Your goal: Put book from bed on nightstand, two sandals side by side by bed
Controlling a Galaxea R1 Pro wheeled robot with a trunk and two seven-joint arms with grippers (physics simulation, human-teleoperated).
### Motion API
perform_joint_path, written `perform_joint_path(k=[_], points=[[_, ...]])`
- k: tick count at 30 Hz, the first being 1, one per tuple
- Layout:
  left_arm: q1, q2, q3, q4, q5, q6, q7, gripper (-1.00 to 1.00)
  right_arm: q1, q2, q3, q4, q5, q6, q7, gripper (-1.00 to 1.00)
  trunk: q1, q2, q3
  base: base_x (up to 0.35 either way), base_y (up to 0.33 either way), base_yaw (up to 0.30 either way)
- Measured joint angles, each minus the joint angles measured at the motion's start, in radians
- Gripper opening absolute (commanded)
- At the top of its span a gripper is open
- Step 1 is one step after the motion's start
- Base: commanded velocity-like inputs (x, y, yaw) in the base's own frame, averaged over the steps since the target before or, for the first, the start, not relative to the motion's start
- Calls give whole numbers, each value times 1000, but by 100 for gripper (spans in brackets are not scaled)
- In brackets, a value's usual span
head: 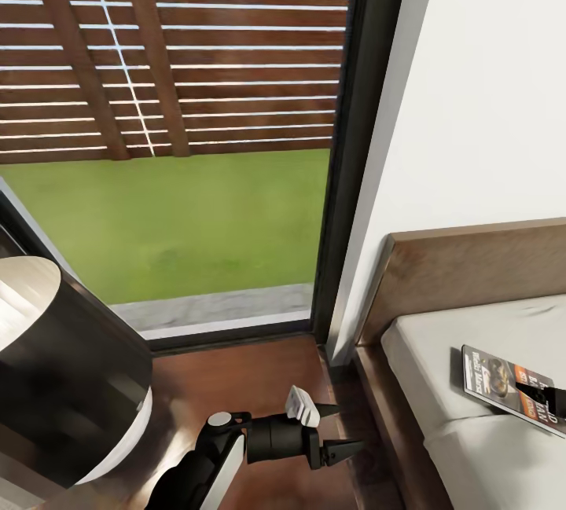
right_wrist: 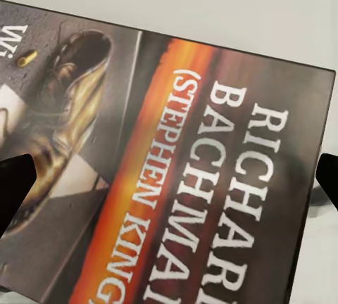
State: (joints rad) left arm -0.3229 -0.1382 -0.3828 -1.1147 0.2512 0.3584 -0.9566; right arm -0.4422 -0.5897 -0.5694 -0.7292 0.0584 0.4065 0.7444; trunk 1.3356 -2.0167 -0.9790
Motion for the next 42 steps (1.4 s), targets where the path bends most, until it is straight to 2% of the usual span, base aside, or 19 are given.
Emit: perform_joint_path(k=[13,23,42], points=[[0,0,0,0,0,0,0,100,0,0,0,0,0,-3,5,100,0,0,0,0,0,2],[1,0,0,0,0,0,0,100,0,0,0,0,0,-3,5,100,0,0,-4,0,0,144],[0,0,0,0,0,0,0,100,0,0,0,-1,0,-3,5,100,0,0,-5,0,0,4]])
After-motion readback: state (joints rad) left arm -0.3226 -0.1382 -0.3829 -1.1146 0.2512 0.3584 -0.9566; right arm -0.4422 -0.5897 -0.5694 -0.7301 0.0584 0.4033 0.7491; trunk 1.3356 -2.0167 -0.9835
